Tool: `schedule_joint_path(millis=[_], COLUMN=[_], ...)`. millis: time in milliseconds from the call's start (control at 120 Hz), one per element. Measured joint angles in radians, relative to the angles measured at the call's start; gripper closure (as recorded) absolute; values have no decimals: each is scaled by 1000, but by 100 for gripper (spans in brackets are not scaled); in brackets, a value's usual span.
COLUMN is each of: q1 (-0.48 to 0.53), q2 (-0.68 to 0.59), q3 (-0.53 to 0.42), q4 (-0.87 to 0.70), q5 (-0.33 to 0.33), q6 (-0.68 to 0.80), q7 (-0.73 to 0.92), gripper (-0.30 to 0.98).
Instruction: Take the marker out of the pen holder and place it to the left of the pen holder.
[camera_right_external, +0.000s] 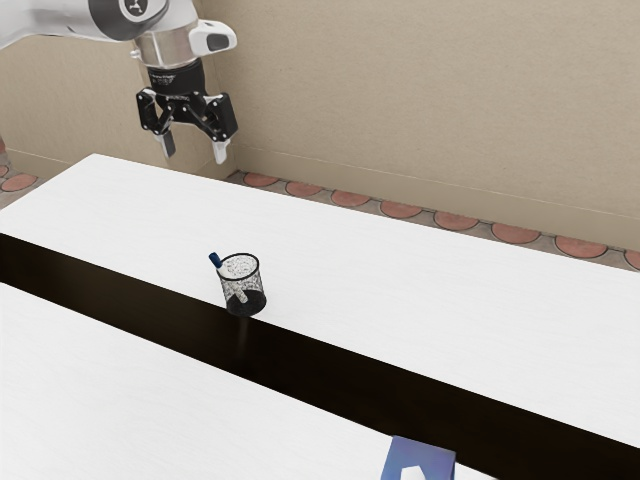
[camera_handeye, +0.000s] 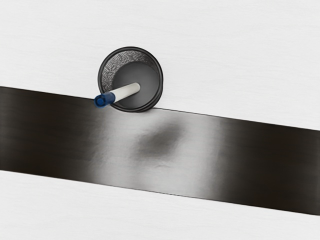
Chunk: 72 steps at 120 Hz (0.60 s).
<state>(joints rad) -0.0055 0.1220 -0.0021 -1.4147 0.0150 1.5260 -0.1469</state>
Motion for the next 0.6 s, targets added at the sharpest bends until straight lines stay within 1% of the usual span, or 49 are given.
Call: schedule_joint_path(millis=[183,358,467,600], q1=[-2,1,1,1], q2=[2,150,205,235], q3=[2,5,5,5], q4=[4,6,6,6], q5=[1,-1,-2,-3], q6=[6,70,109,136], q7=[-5,-8,-10,-12], gripper=[0,0,0,0])
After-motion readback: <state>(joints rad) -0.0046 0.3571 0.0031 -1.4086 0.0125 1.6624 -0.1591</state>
